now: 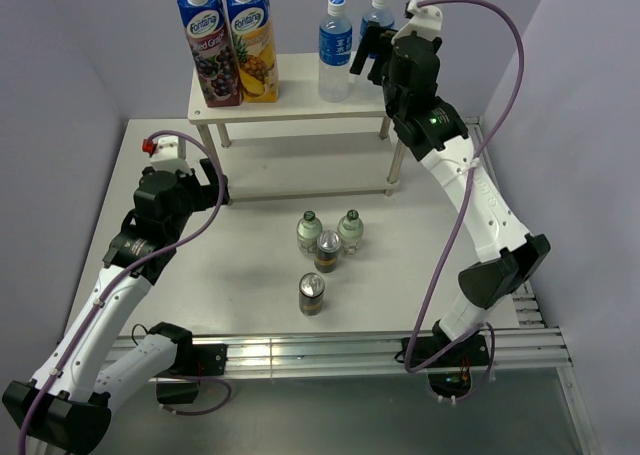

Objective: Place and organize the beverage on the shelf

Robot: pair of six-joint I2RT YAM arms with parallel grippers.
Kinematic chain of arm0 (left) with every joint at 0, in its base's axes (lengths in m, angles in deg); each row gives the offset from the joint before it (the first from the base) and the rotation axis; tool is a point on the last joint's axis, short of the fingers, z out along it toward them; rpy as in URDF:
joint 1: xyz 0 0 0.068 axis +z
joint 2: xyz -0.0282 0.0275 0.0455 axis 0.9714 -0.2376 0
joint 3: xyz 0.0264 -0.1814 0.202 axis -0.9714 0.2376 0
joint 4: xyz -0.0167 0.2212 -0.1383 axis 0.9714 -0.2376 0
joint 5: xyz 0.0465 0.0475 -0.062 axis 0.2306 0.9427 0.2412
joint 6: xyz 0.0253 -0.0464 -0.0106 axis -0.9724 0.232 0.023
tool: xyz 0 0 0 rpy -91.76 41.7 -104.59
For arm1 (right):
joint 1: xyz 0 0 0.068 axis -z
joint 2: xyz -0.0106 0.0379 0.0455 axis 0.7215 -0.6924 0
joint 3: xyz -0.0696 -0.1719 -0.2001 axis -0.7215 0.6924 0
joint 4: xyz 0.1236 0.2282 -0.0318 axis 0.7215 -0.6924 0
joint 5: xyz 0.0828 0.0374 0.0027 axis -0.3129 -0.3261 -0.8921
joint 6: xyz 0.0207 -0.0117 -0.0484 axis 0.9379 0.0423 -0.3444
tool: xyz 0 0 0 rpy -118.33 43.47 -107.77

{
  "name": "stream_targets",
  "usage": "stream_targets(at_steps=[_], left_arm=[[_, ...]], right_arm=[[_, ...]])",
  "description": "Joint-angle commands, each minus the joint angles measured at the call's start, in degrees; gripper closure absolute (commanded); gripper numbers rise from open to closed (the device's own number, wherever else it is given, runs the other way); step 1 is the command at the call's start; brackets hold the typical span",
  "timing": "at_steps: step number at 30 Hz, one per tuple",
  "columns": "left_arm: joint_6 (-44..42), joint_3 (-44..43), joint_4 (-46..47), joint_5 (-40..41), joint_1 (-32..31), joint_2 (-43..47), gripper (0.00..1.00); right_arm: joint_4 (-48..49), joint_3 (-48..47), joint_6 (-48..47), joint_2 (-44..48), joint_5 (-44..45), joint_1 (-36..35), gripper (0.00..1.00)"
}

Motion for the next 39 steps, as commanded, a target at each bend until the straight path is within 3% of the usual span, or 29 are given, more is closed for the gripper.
stream_targets(at_steps=[1, 7, 10, 15, 22, 25, 32, 39], left_arm=[[-1.2, -1.0, 2.0, 0.5, 0.0, 0.5, 0.04], [-1.3, -1.0, 2.0, 0.7, 0.0, 0.4, 0.05], [-1.4, -1.0, 2.5, 0.7, 0.0, 0.2, 0.05], [-2.6, -1.2, 2.7, 1.3, -1.5, -1.4, 0.04], [-2.7, -2.7, -1.6, 7.3, -16.7, -7.5, 0.01], [0.6, -4.3, -5.2, 12.6, -24.4, -10.7, 0.01], [8.7, -2.5, -4.3, 11.5, -28.6, -12.9, 0.01], [16.7, 11.1, 10.2, 12.8, -33.6, -17.7, 0.01]], right_arm=[[2.7, 3.4, 1.9, 5.3, -0.1, 0.2, 0.04], [4.3, 18.0, 3.5, 15.9, 2.6, -1.4, 0.04], [5.5, 25.2, 3.6, 24.1, 6.5, -6.2, 0.04], [5.4, 46.0, 8.0, 37.6, 14.6, -22.0, 0.04], [-5.0, 66.6, 24.2, 43.8, 19.0, -36.6, 0.05], [-6.1, 73.9, 28.8, 47.0, 17.2, -38.7, 0.05], [-4.9, 81.5, 35.0, 51.2, 16.9, -38.7, 0.04], [2.3, 83.8, 35.4, 45.8, 18.9, -38.6, 0.02]])
